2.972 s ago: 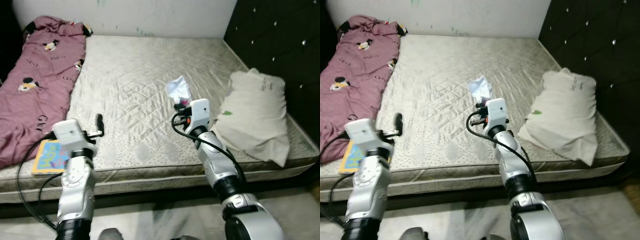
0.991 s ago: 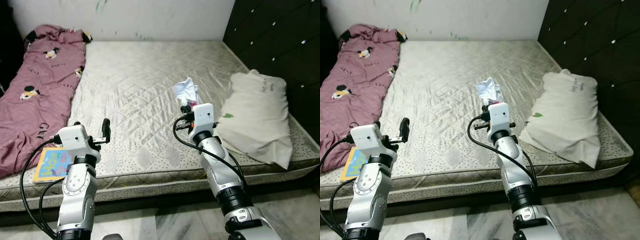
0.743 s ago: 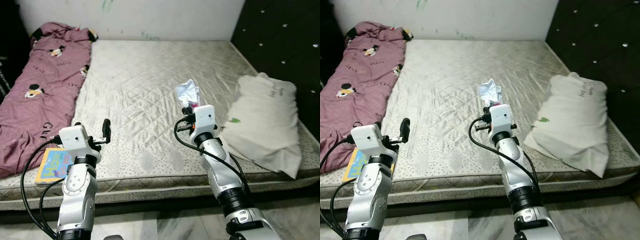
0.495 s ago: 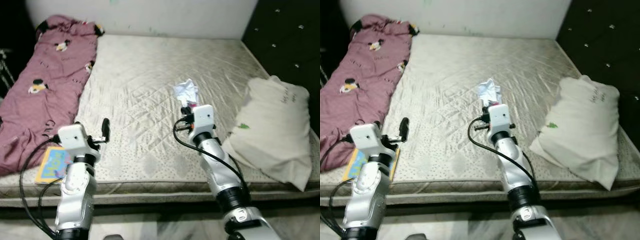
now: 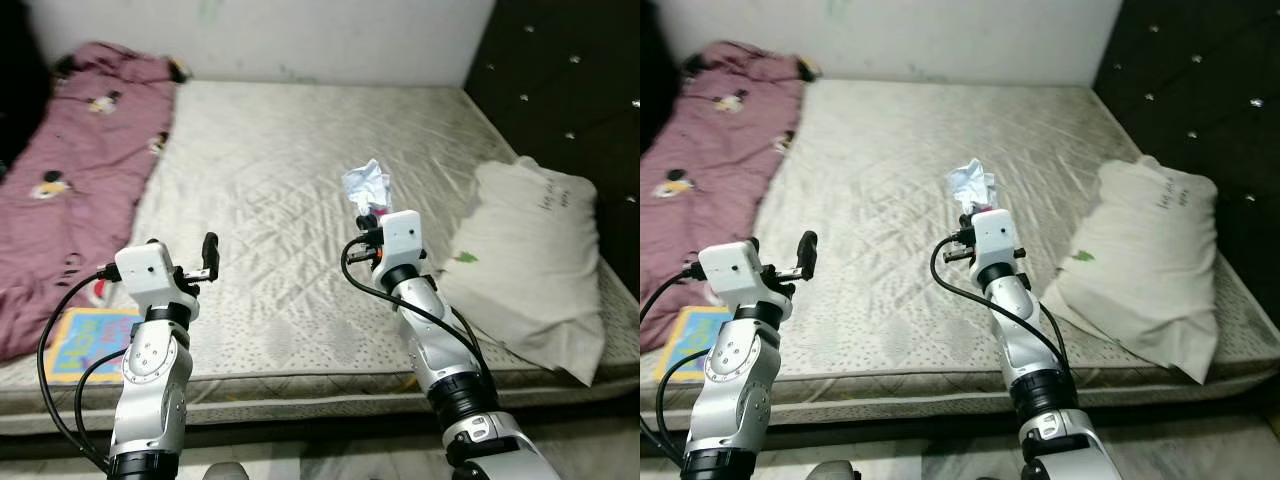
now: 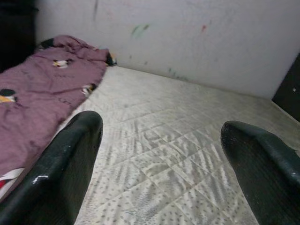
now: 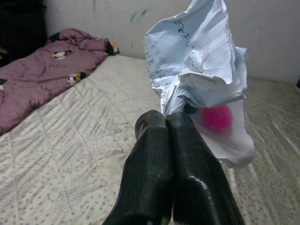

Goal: Clean up the room

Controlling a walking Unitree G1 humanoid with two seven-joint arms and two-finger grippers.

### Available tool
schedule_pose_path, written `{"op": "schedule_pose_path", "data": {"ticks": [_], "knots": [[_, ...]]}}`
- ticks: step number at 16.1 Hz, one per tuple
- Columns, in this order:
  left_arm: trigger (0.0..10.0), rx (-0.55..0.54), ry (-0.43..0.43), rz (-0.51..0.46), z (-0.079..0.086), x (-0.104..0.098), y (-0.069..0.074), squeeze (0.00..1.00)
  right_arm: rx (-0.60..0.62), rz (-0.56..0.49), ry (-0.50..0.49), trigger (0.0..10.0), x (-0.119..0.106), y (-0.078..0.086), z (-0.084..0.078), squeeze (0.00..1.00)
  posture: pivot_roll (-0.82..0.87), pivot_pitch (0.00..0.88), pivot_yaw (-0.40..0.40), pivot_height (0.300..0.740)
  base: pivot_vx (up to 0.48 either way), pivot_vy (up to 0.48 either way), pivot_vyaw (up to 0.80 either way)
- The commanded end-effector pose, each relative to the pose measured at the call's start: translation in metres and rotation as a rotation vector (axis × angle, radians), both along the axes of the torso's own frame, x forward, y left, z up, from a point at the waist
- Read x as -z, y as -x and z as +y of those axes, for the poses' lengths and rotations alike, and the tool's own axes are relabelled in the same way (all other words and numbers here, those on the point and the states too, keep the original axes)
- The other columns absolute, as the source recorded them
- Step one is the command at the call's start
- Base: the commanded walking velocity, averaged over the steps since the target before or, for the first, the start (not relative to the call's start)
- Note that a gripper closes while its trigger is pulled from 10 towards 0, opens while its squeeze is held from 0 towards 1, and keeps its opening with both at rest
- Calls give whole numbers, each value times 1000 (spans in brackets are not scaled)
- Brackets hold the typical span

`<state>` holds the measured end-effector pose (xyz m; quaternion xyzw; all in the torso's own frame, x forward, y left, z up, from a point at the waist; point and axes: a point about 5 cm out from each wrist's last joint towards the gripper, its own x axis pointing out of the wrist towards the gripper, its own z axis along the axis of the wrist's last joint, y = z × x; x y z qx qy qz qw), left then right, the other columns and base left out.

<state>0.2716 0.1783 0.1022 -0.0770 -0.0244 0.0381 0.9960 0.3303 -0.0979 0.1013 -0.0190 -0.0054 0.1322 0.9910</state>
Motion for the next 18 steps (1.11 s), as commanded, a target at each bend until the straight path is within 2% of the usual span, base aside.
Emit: {"op": "schedule_pose_path", "data": {"ticks": [1,7,9,18], "knots": [[10000,6,4,5,-3,0,-1,0,4,-13,-2,10000,-4,-3,-3,0,81,0,-41,740,0,0,0],[10000,6,27,5,-4,0,-3,0,-3,-12,10,10000,-5,-5,-3,0,77,0,-50,740,0,476,0],[10000,7,32,5,-5,0,-4,0,-6,-12,15,10000,-5,-6,-3,0,74,0,-51,740,0,472,-662],[10000,-5,54,3,-5,0,-7,0,-19,-13,28,10000,-6,-8,-3,0,69,0,-59,740,0,472,0]]}}
